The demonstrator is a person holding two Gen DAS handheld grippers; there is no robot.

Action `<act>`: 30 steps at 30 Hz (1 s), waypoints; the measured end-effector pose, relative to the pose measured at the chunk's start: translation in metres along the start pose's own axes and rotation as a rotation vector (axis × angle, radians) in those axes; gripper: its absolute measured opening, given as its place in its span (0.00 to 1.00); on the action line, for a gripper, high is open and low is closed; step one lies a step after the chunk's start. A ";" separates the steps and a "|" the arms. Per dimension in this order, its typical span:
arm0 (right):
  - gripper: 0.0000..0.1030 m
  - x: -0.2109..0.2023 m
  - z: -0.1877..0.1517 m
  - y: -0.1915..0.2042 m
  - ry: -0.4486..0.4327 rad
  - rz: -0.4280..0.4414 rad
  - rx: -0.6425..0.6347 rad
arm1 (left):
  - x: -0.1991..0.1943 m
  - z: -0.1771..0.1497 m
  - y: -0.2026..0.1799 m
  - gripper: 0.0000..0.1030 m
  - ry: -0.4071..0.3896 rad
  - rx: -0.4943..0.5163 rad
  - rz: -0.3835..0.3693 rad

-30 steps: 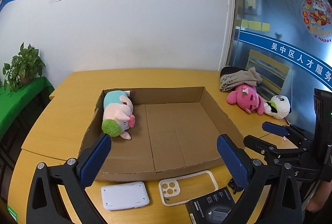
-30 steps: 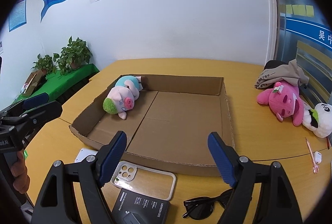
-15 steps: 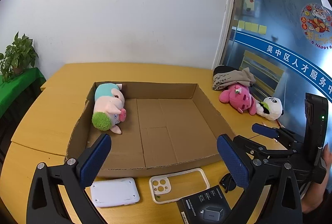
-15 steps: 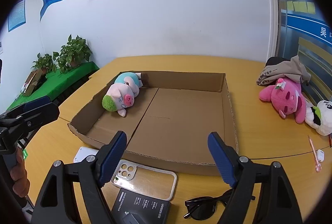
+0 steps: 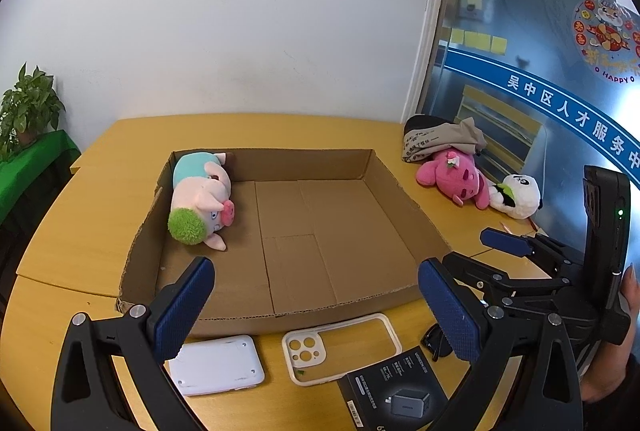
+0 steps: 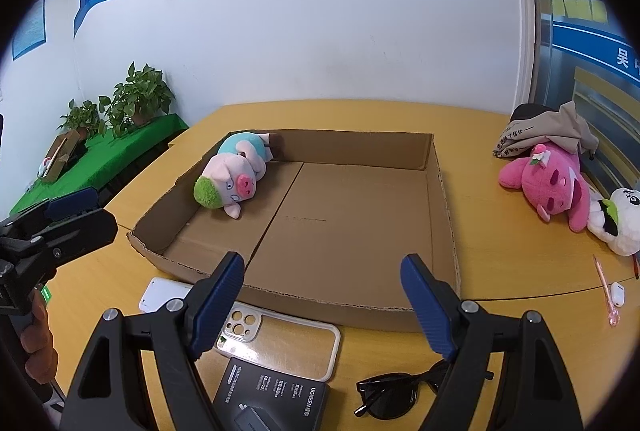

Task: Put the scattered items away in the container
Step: 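Withdraw both grippers and move them toward the black charger box, then grasp the black charger box between the left and right grippers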

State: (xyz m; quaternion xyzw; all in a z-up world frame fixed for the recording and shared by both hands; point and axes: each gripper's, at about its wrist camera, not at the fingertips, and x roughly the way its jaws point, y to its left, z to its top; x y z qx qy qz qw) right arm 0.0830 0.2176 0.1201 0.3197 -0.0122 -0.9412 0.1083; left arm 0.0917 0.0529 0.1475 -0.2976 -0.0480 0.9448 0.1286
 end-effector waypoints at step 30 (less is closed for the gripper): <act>0.77 0.043 -0.145 -0.008 0.412 0.385 0.104 | 0.114 -0.140 -0.010 0.85 0.580 -0.260 -0.469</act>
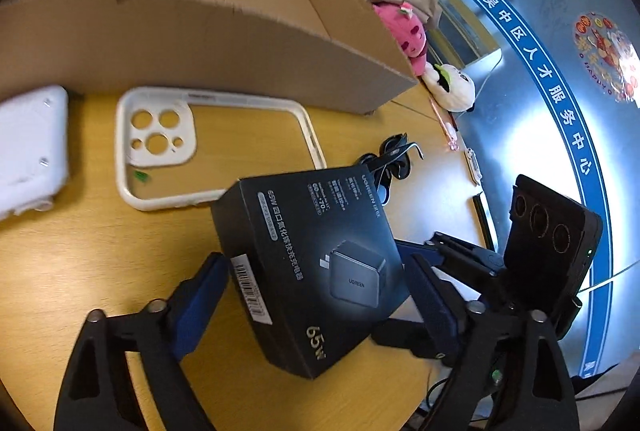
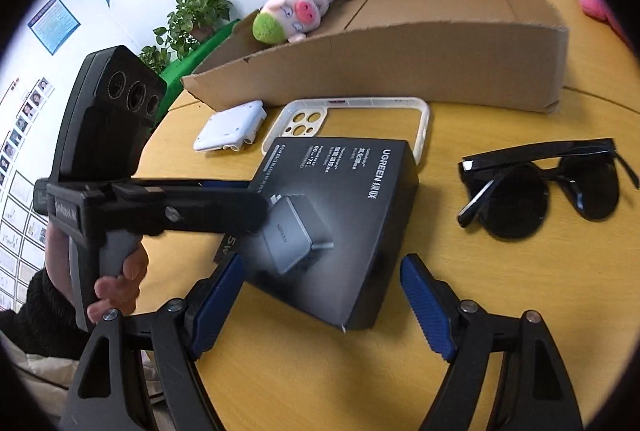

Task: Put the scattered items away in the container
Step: 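Grasp the black charger box between the left and right grippers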

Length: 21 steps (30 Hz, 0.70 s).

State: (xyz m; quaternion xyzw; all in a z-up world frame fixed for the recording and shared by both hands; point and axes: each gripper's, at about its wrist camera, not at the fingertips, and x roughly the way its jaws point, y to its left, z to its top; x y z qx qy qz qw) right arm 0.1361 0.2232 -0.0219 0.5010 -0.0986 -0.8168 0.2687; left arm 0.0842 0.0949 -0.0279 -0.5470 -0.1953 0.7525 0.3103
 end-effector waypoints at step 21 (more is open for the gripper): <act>0.54 -0.005 0.007 0.015 -0.078 -0.053 -0.040 | -0.030 -0.006 -0.006 0.67 -0.063 0.035 0.094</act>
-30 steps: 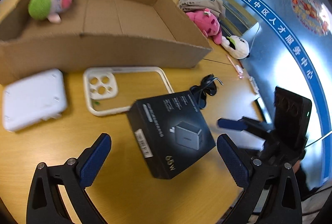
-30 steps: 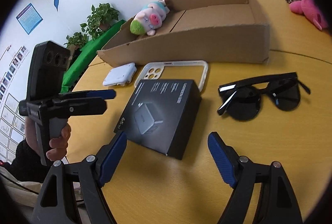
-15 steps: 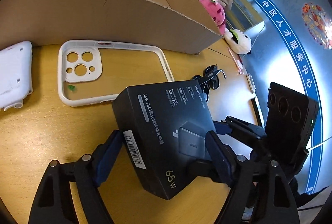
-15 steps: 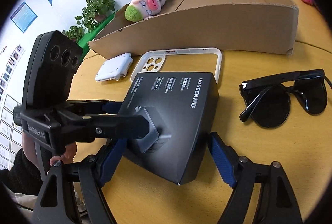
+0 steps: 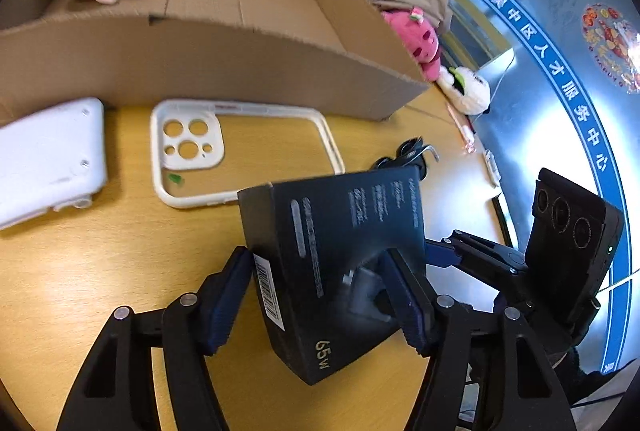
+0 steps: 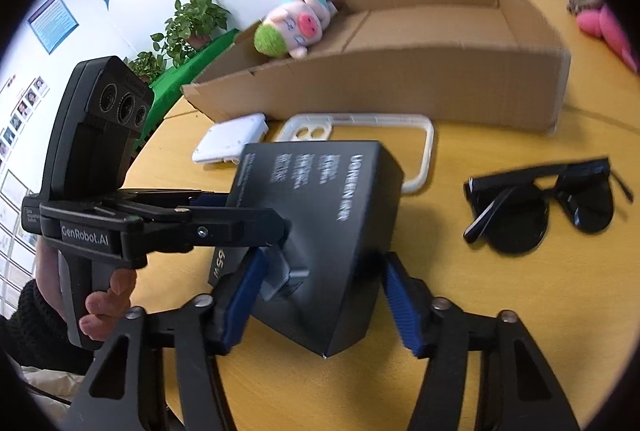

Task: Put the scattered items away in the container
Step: 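Grasp the black charger box between the left and right grippers, then lift the charger box with both grippers and carry it over the cardboard box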

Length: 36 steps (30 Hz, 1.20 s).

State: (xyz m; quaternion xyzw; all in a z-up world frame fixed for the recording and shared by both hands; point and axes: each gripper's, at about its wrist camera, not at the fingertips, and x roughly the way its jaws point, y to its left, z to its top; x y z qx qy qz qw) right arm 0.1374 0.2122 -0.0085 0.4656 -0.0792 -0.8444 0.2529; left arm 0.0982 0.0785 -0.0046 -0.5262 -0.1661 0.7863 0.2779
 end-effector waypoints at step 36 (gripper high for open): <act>0.49 -0.088 0.237 0.056 -0.475 -0.066 -0.256 | -0.178 0.210 -0.069 0.52 -0.492 0.290 0.123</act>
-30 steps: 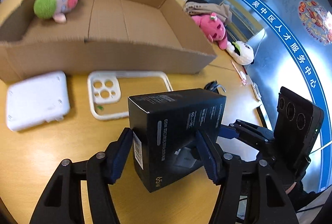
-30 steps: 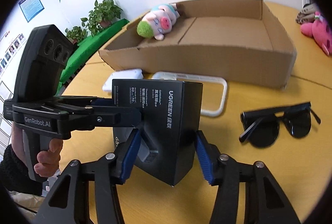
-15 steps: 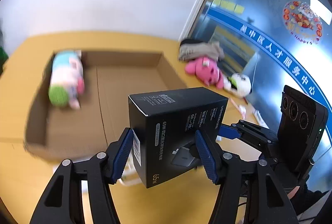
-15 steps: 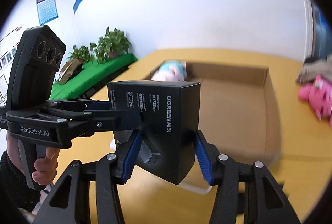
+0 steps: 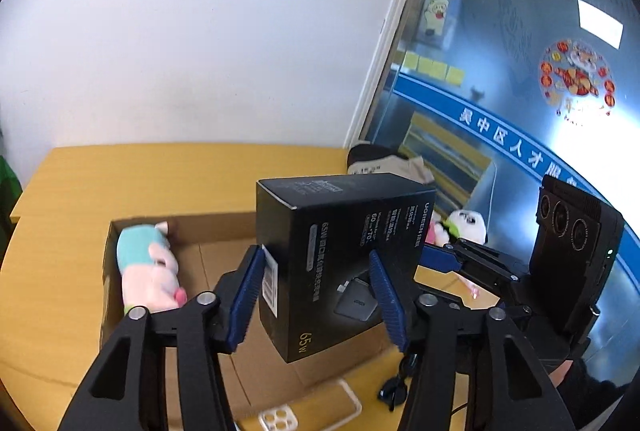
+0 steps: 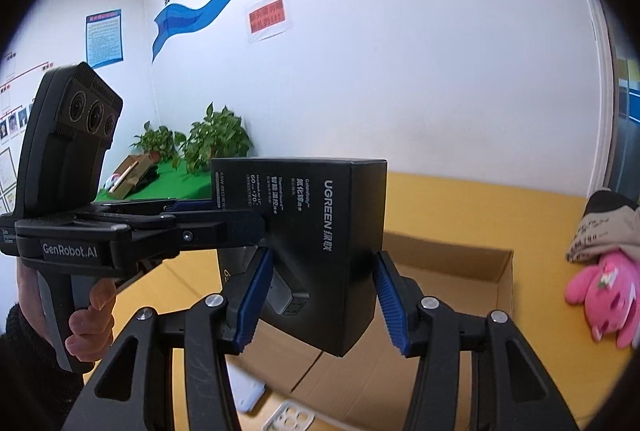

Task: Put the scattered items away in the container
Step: 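Lift the charger box with both grippers and carry it over the cardboard box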

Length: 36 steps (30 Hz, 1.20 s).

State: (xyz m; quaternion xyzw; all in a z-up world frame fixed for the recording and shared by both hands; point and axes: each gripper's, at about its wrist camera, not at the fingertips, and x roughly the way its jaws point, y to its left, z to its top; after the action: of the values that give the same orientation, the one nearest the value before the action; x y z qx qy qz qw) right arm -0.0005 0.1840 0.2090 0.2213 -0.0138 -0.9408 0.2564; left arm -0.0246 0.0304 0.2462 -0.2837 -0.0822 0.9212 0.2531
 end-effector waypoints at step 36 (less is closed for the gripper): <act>0.48 0.275 -0.040 -0.147 0.445 0.076 0.318 | 0.259 -0.009 0.157 0.50 0.374 -0.230 0.104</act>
State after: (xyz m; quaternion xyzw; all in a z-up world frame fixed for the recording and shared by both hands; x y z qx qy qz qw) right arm -0.2653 0.1806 0.0397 0.4596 -0.1129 -0.8447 0.2500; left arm -0.2696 0.0290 0.0681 -0.4802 -0.1236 0.8491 0.1819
